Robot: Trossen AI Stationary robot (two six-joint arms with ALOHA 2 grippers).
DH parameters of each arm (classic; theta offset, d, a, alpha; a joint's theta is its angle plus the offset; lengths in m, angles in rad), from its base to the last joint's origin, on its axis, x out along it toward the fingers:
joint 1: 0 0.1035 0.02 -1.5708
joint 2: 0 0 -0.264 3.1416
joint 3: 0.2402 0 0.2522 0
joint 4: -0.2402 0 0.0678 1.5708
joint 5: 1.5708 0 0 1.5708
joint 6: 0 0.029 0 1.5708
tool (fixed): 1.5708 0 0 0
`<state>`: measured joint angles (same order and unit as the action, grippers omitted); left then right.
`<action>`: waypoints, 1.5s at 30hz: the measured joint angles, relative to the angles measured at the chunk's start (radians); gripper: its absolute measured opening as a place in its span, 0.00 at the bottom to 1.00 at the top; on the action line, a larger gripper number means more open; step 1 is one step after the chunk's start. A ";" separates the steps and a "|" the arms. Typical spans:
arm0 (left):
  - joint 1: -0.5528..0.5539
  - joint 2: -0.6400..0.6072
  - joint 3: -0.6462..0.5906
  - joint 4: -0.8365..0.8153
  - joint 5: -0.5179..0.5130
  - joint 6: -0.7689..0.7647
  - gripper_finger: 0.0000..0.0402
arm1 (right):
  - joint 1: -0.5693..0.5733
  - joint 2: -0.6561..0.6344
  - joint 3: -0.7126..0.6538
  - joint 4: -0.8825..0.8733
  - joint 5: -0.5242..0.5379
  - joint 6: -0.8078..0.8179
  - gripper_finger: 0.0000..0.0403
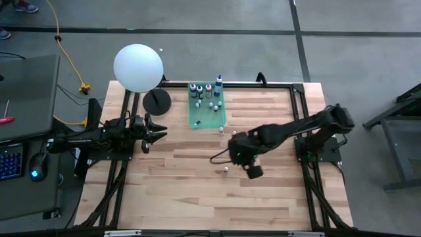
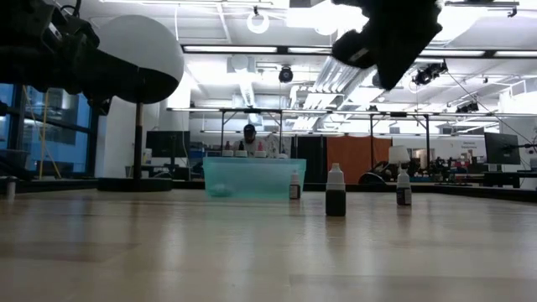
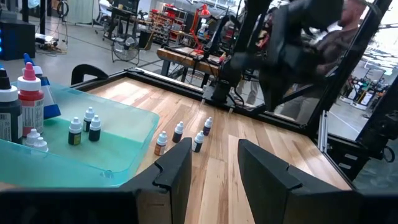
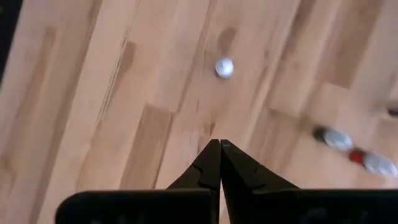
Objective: Pick & Place food coloring
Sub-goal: Put the small green food coloring bottle into the blue bin
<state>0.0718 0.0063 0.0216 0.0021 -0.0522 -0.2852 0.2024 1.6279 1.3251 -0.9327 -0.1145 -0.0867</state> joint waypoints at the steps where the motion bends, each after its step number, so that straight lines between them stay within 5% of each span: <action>1: 0.000 0.000 0.000 0.000 0.000 0.000 0.32 | 0.004 0.026 0.000 0.029 0.001 0.009 0.00; 9: 0.000 0.000 0.000 0.000 0.000 0.000 0.32 | -0.005 0.189 0.000 0.206 -0.036 0.164 0.05; 19: 0.000 0.000 0.000 0.000 0.000 0.000 0.32 | -0.020 0.226 0.000 0.242 -0.047 0.244 0.40; 25: 0.000 0.000 0.000 0.000 0.000 0.000 0.32 | -0.019 0.226 0.000 0.257 -0.048 0.245 0.53; 45: 0.000 0.000 0.000 0.000 0.000 0.000 0.32 | -0.021 0.227 -0.073 0.378 0.005 0.280 0.56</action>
<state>0.0717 0.0063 0.0216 0.0017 -0.0525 -0.2854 0.1814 1.8549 1.2522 -0.5545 -0.1097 0.1937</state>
